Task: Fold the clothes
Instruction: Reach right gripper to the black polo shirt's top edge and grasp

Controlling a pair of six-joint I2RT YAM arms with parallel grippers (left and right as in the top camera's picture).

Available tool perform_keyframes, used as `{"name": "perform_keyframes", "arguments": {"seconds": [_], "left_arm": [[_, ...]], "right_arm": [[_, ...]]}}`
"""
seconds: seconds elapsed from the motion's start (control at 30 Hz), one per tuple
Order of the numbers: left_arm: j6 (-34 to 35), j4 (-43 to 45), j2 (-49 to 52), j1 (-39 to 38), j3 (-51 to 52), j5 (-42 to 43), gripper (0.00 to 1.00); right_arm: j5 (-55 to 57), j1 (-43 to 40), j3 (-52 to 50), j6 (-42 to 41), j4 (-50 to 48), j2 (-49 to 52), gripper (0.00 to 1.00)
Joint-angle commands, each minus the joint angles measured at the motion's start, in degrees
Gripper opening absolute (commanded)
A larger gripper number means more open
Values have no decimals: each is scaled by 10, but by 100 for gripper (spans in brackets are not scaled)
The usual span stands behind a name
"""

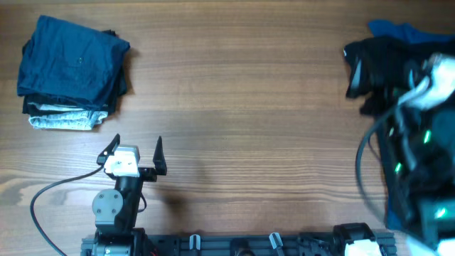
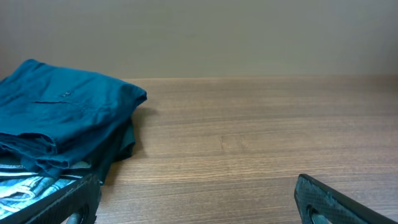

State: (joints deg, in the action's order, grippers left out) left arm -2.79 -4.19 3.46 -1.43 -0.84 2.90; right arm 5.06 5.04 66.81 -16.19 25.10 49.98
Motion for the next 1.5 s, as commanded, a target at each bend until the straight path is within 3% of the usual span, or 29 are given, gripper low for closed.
{"name": "perform_keyframes", "arguments": {"seconds": [0.0, 0.03, 0.13, 0.33, 0.5, 0.57, 0.67, 0.73, 0.9, 1.13, 1.33, 1.47], "left_arm": [[-11, 0, -5, 2, 5, -4, 100], [-11, 0, -5, 2, 5, -4, 100], [-11, 0, -5, 2, 5, -4, 100], [-11, 0, -5, 2, 5, -4, 100], [-11, 0, -5, 2, 5, -4, 100], [-11, 0, -5, 2, 5, -4, 100], [-11, 0, -5, 2, 5, -4, 100], [-11, 0, -5, 2, 5, -4, 100], [-11, 0, -5, 2, 5, -4, 100], [-11, 0, -5, 2, 5, -4, 100], [-11, 0, -5, 2, 5, -4, 100], [-11, 0, -5, 2, 5, -4, 100]], "right_arm": [[29, -3, 219, 3, 99, 164, 100], [38, -14, 337, 21, 164, 258, 100], [40, -55, 451, 24, 221, 377, 99], [40, -157, 466, 25, 206, 550, 100], [-6, -163, 465, 23, 202, 648, 100], [-23, -163, 463, -11, 204, 676, 98], [-20, -163, 463, -127, 203, 708, 83], [-9, -163, 463, -140, 200, 735, 73], [16, -163, 463, -140, 205, 808, 66], [29, -163, 463, -188, 188, 884, 68], [31, -163, 461, -181, 177, 914, 76], [31, -161, 461, -66, 171, 913, 79]]}}
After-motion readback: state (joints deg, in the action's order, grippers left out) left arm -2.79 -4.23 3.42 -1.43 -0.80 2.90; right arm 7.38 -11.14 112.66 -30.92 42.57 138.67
